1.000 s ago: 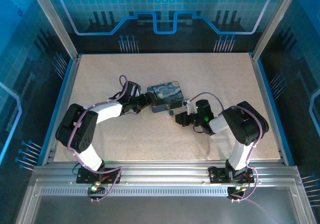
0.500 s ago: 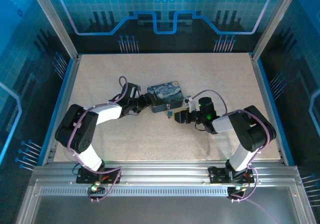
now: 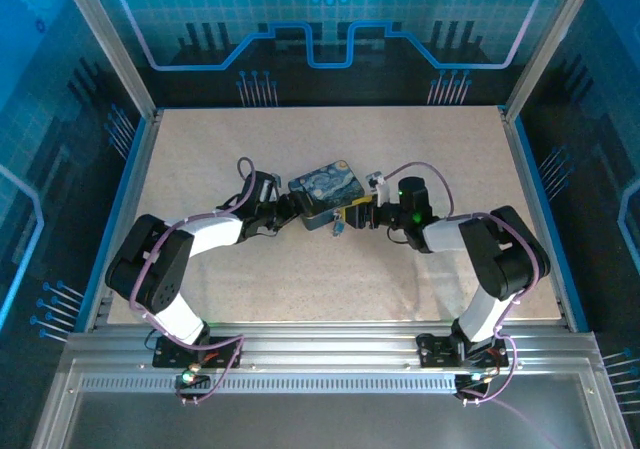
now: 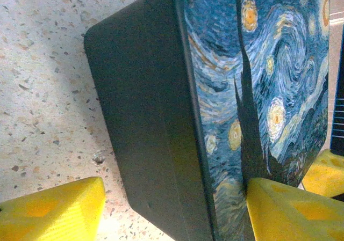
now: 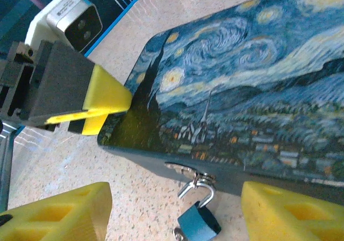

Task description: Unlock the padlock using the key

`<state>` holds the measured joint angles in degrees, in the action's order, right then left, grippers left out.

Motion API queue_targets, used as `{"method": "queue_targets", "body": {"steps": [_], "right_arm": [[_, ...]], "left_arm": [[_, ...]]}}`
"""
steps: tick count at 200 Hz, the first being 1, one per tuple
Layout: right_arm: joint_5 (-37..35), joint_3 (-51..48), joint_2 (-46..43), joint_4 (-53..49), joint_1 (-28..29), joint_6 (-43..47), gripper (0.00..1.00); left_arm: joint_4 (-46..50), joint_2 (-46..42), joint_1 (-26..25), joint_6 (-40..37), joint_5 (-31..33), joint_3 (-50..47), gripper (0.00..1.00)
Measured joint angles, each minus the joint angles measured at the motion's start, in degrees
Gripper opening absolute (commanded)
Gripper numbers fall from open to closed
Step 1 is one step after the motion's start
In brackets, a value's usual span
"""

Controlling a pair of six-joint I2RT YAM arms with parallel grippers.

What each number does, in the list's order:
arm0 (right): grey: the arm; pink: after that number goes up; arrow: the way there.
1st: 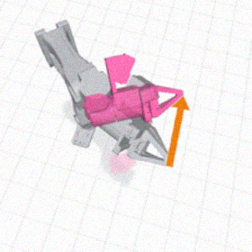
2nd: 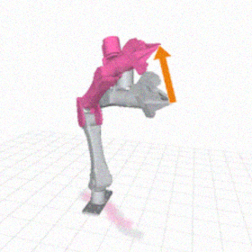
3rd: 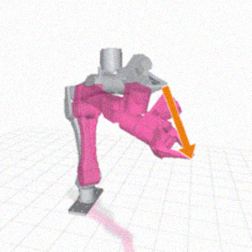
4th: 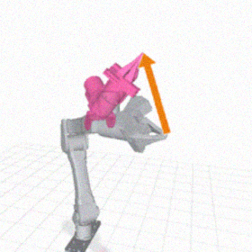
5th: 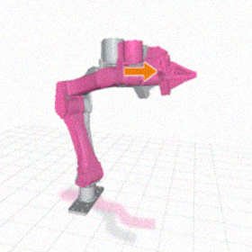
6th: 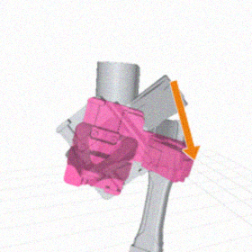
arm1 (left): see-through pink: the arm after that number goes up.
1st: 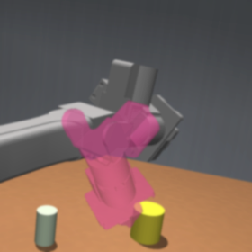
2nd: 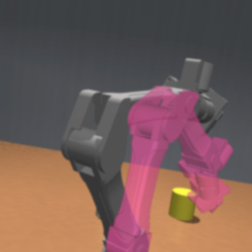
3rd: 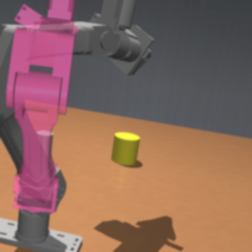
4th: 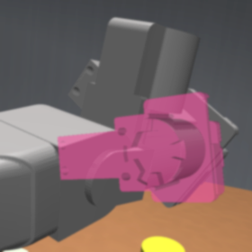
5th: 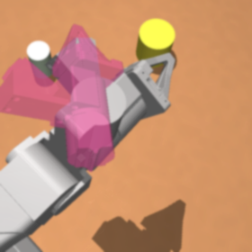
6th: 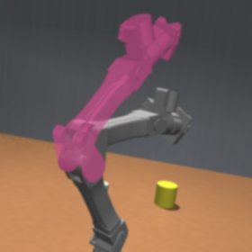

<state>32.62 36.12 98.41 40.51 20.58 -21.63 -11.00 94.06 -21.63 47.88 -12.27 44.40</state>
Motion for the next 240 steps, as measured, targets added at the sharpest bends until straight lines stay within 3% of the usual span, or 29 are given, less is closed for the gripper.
{"method": "queue_targets", "body": {"steps": [58,131,240], "right_arm": [[2.8,-1.7,4.1,1.8,1.2,-1.5,0.7],[4.5,3.5,11.2,3.7,2.0,-4.1,0.69],[7.0,5.9,14.4,5.0,2.4,-6.5,0.53]], "left_arm": [[0.0,0.0,0.0,0.0,0.0,0.0,0.71],[0.0,0.0,-0.1,0.1,0.0,0.0,0.7],[0.0,0.0,-0.3,0.2,0.0,0.0,0.7]]}}
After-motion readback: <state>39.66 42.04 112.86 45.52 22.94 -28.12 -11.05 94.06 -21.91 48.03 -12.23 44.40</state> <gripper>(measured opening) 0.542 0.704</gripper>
